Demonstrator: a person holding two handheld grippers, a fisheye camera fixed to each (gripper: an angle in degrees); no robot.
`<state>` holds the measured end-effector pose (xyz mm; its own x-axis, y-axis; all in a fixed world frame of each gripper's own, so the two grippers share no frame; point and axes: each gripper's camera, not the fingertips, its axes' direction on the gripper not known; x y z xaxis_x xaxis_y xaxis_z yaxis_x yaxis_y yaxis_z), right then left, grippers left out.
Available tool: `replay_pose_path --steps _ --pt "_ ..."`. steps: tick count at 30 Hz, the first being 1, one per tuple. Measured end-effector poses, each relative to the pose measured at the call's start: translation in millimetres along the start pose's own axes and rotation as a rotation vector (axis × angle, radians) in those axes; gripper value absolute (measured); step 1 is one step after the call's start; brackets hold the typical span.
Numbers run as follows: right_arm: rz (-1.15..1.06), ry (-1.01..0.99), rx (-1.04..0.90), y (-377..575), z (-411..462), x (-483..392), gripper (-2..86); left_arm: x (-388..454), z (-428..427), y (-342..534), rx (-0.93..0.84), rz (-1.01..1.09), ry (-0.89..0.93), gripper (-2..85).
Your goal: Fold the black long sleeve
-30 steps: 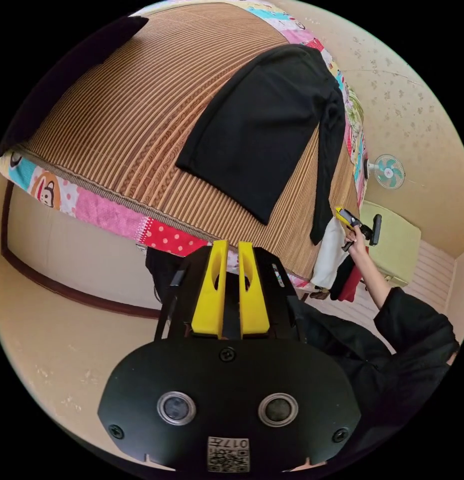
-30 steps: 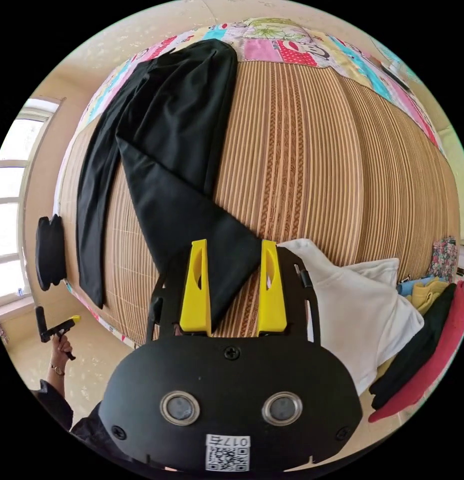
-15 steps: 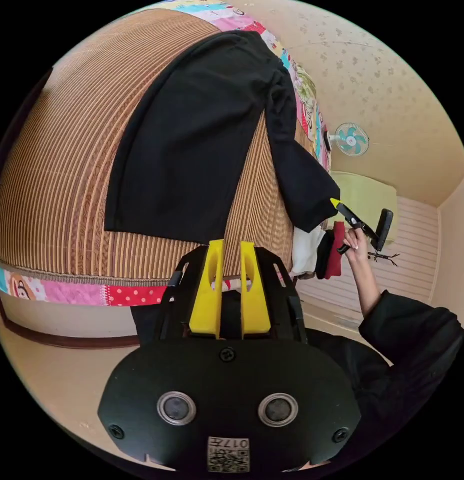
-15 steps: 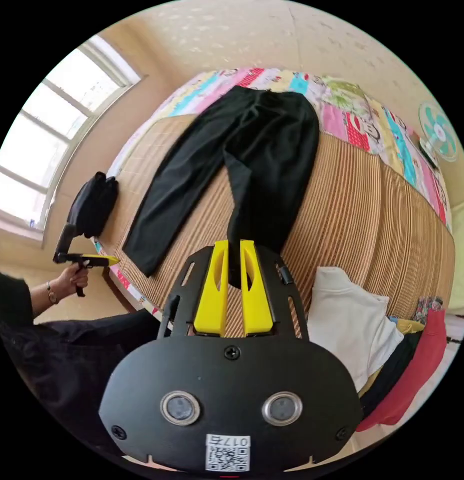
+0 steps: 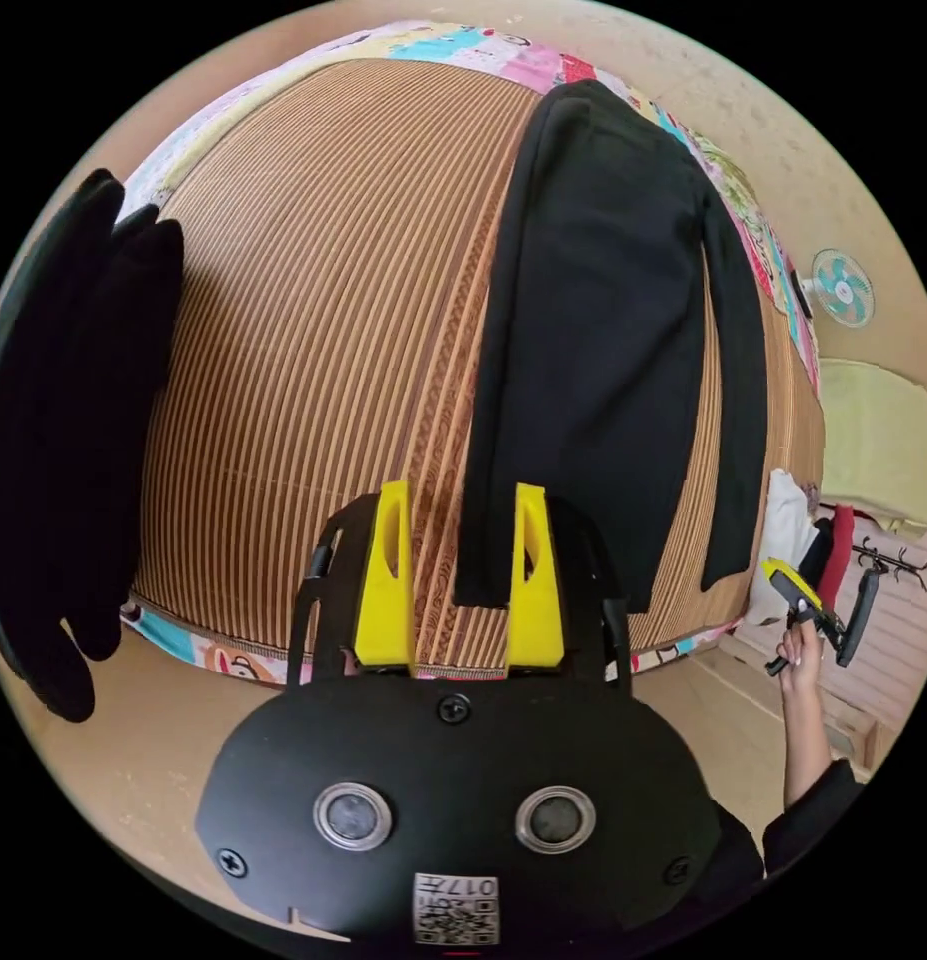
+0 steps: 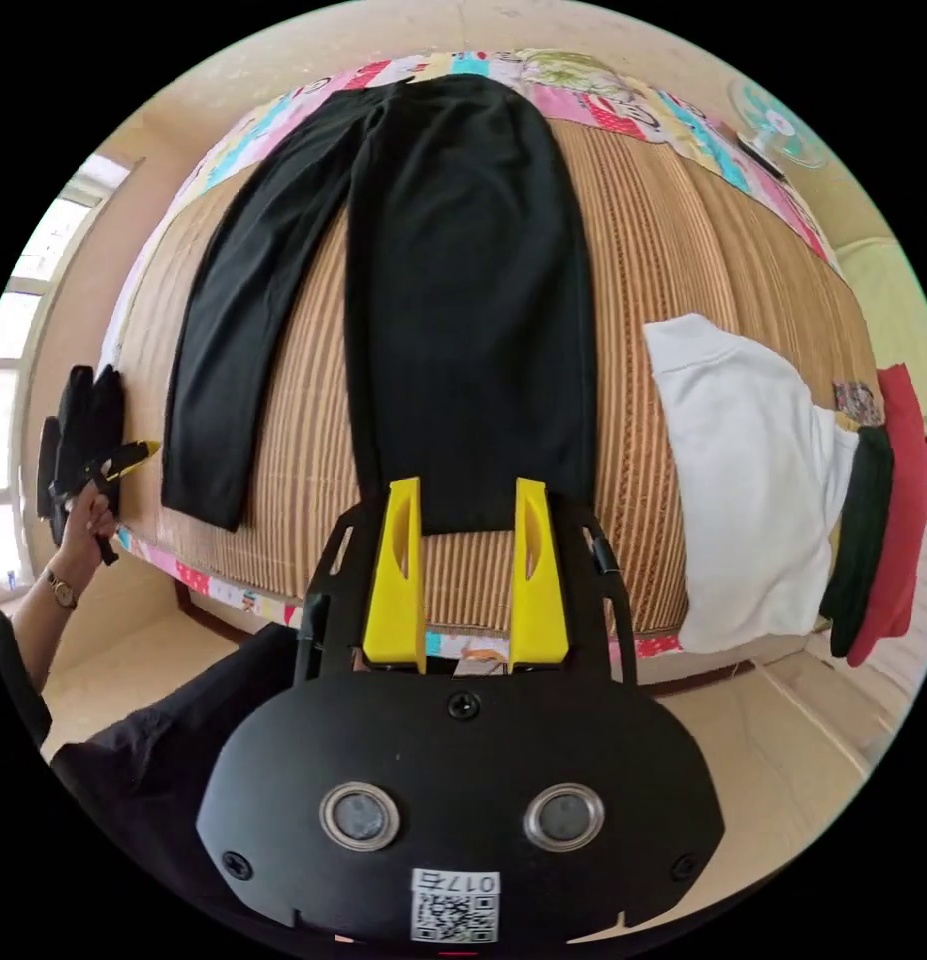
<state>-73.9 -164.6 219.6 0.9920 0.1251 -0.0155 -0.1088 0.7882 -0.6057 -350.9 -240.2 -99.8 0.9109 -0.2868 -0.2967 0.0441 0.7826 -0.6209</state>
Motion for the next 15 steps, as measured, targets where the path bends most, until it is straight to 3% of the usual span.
replay_pose_path --steps 3,5,8,15 --pt "0.075 -0.055 -0.118 -17.7 46.1 34.7 13.6 25.7 12.6 15.9 0.053 0.078 -0.168 11.7" --pt "0.037 -0.052 -0.125 -14.6 63.0 35.7 12.6 44.3 26.8 26.0 0.006 0.190 -0.134 4.1" --pt "-0.093 -0.025 -0.120 2.3 61.6 16.4 5.5 58.1 37.0 43.3 -0.032 0.256 -0.120 2.8" --pt "-0.220 -0.115 -0.273 99.6 59.0 20.9 4.8 48.1 51.7 132.6 -0.149 0.283 -0.340 2.9"
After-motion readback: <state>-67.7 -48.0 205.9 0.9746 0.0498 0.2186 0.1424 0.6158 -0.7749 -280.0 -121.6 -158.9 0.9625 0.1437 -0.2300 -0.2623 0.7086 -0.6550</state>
